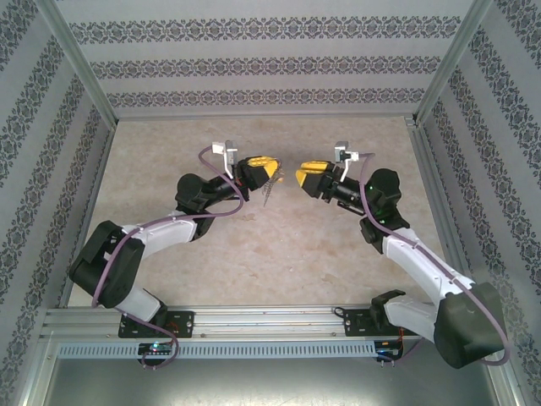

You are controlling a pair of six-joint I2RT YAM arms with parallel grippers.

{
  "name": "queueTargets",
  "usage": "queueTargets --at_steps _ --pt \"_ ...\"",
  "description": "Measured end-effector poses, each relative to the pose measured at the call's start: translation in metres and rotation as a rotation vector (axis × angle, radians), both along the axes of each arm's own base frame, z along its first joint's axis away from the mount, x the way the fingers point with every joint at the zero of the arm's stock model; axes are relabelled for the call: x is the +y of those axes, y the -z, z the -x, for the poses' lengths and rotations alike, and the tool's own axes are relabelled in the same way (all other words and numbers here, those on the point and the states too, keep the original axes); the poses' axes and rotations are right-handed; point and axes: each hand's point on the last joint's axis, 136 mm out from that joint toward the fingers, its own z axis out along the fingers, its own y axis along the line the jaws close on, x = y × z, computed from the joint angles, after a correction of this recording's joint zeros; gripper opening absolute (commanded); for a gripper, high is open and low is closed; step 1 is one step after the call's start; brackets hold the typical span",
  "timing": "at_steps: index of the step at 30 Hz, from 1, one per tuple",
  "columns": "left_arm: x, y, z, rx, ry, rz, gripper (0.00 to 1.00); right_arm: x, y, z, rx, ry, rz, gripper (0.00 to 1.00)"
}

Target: Put the keys on the keyring

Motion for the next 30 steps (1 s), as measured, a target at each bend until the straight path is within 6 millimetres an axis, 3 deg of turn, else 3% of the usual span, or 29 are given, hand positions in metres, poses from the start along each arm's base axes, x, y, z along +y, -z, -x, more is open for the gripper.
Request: queueTargets --at_steps 14,26,30 --pt "0.0 0.0 0.0 0.027 0.013 0.013 0.0 0.039 -0.019 0.001 -0.025 -0.102 -0.045 0.41" --pt "0.0 0.0 0.0 0.032 0.015 0.015 0.0 0.041 -0.021 -0.005 -0.024 -0.099 -0.065 0.3" --pt "0.0 0.0 0.0 0.035 0.016 0.016 0.0 0.042 -0.022 -0.007 -0.029 -0.099 -0.072 0.22"
